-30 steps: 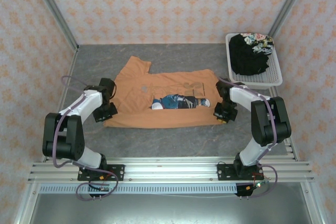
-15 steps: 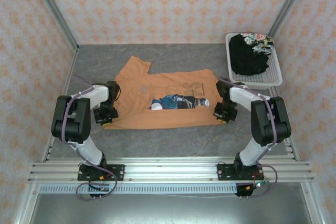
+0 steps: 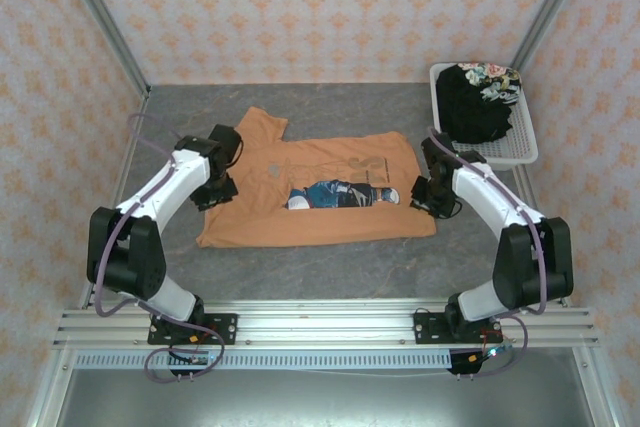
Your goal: Fold and stack the t-shirts
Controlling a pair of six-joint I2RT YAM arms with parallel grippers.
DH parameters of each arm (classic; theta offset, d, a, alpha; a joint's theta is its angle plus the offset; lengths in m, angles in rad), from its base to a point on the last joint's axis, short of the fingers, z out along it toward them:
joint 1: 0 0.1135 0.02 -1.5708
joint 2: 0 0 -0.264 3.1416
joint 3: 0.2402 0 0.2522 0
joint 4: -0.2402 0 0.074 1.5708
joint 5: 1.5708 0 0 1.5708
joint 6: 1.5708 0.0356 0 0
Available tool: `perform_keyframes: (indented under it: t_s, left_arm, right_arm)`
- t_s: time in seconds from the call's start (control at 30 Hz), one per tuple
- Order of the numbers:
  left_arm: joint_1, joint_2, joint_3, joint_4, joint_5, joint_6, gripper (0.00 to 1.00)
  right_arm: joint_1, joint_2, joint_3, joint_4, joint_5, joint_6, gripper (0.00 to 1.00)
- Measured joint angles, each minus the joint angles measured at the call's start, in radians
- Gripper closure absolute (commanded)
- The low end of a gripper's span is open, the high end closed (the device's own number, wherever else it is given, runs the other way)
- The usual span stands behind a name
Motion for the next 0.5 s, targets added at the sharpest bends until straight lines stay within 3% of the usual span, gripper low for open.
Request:
perform_keyframes:
  t_s: [0.2,0.5]
  left_arm:
    - [-0.06,0.061,-0.005,0.07,0.118,-0.113,0.72]
    - [-0.04,0.171,-0.123,0.158,0.114,-0.142,0.73]
  right_arm:
    - [0.024,0.059,0.003,0.039,-0.04,0.015,0.78]
    - [0.031,0.206,-0.01,0.073,0.002,0.03,0.82]
